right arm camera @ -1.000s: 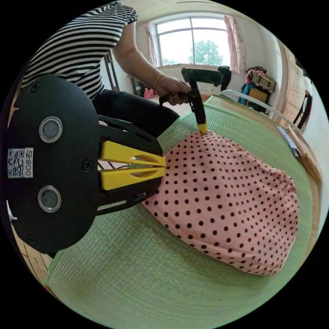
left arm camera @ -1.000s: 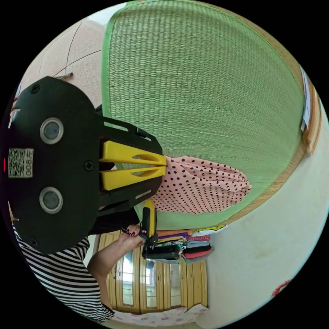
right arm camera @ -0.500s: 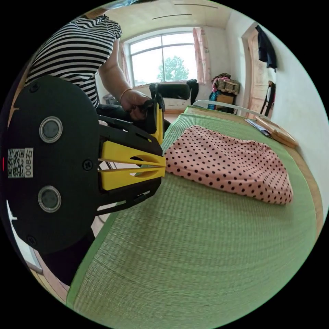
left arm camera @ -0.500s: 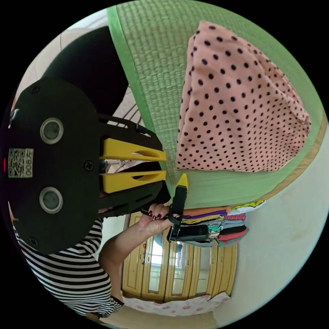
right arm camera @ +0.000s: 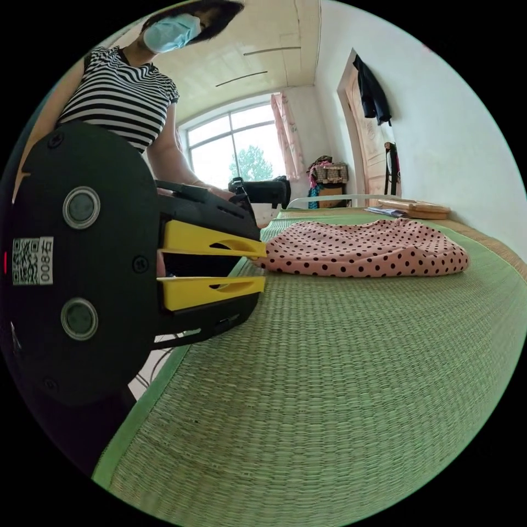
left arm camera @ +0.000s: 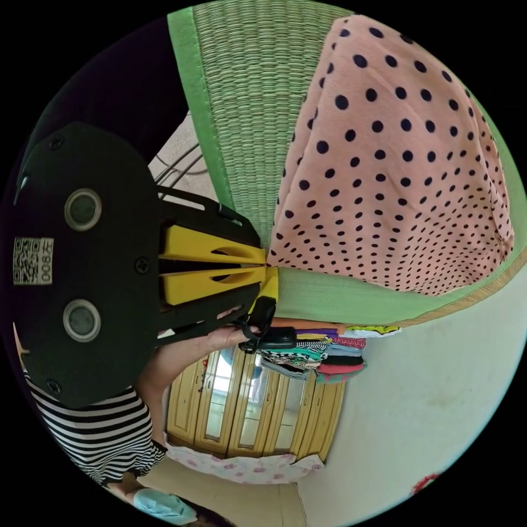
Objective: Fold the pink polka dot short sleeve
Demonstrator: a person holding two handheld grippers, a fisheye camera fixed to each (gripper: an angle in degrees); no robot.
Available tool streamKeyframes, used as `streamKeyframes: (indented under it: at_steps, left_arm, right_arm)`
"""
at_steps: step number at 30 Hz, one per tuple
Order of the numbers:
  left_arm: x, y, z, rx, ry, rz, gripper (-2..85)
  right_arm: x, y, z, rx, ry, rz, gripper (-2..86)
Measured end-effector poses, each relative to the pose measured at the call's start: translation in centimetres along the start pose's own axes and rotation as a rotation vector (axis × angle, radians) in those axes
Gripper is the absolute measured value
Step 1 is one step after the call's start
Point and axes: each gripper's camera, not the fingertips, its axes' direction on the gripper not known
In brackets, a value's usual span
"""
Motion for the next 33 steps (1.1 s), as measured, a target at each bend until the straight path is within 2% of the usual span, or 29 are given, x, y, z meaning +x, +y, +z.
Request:
streamKeyframes:
  at_steps: [9,16,23,33]
  left_arm:
    - [-0.4,0.8,-1.0,-0.011,0.027,0.033,0.6]
    - [-1.5,2.0,-3.0,0.000,0.049,0.052,1.5]
    - [-5.3,5.0,-8.5,0.148,0.192,-0.037,7.1]
    - [-10.4,7.2,-12.7,0.364,0.408,-0.219,12.6]
  right_arm:
    - [0.7,1.0,-1.7,0.020,-0.136,0.036,5.7]
    - [0.5,2.5,-2.8,0.031,-0.220,0.053,1.6]
    - [-3.4,3.1,-4.9,0.051,-0.277,-0.001,0.7]
    - [-9.0,2.5,-5.3,0.042,-0.256,-0.074,0.4]
